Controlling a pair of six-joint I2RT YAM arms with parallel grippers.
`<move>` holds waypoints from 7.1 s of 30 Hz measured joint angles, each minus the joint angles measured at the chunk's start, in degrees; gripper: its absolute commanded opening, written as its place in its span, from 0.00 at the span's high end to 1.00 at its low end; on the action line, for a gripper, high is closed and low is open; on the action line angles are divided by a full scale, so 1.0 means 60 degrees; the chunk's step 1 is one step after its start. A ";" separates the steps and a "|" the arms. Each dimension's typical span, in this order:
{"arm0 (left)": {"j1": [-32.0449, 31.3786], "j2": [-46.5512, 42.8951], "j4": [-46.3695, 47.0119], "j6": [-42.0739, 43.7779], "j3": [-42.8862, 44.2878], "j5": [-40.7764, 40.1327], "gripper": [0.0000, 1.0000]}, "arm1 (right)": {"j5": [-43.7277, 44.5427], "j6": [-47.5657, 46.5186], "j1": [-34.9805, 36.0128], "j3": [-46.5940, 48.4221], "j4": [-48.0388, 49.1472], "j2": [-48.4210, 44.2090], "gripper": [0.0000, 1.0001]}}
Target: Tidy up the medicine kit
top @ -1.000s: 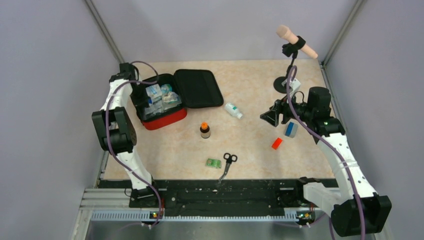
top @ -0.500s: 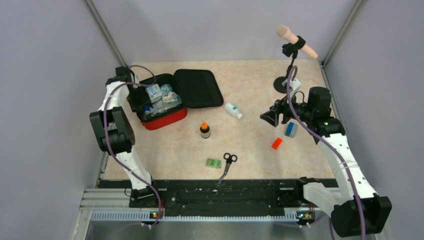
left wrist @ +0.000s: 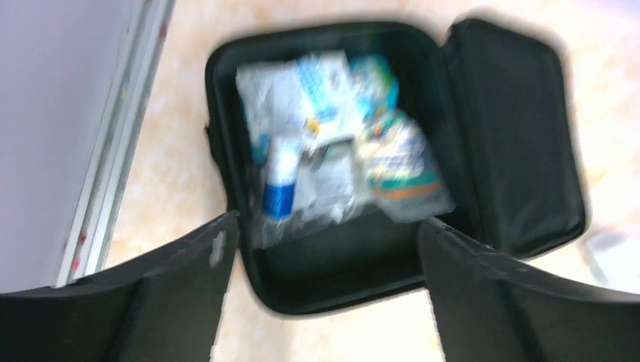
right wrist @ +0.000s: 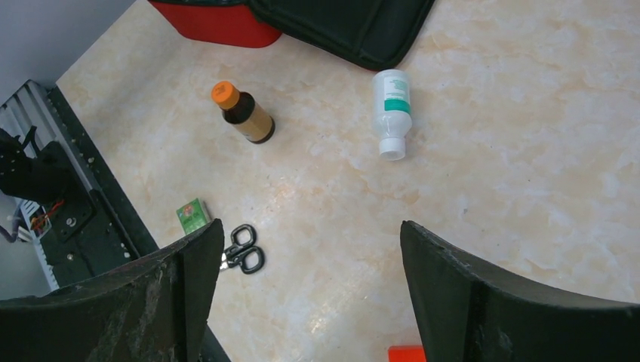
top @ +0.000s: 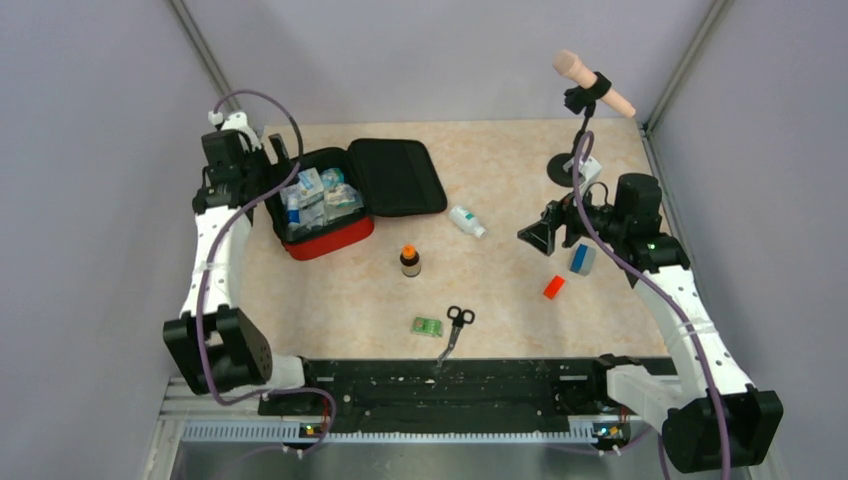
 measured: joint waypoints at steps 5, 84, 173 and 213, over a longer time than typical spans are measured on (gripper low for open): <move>-0.0634 -0.1286 0.2186 -0.0080 -0.1260 0.0091 0.01 | -0.0007 -0.0036 0.0000 0.0000 0.0047 0.0091 0.01; -0.3712 -0.1056 0.3136 0.1151 -0.2616 0.9282 0.28 | -0.3049 0.2204 0.3337 0.2455 0.3424 0.4911 1.00; -0.4062 0.1056 -0.4608 0.7708 0.0703 0.2798 1.00 | -0.4011 0.6244 0.1887 0.0554 0.8011 0.3872 0.06; -0.2830 0.4652 -0.3246 1.1741 0.1195 -0.2014 0.74 | -0.3333 0.4229 0.1883 0.0554 0.5890 0.3625 0.05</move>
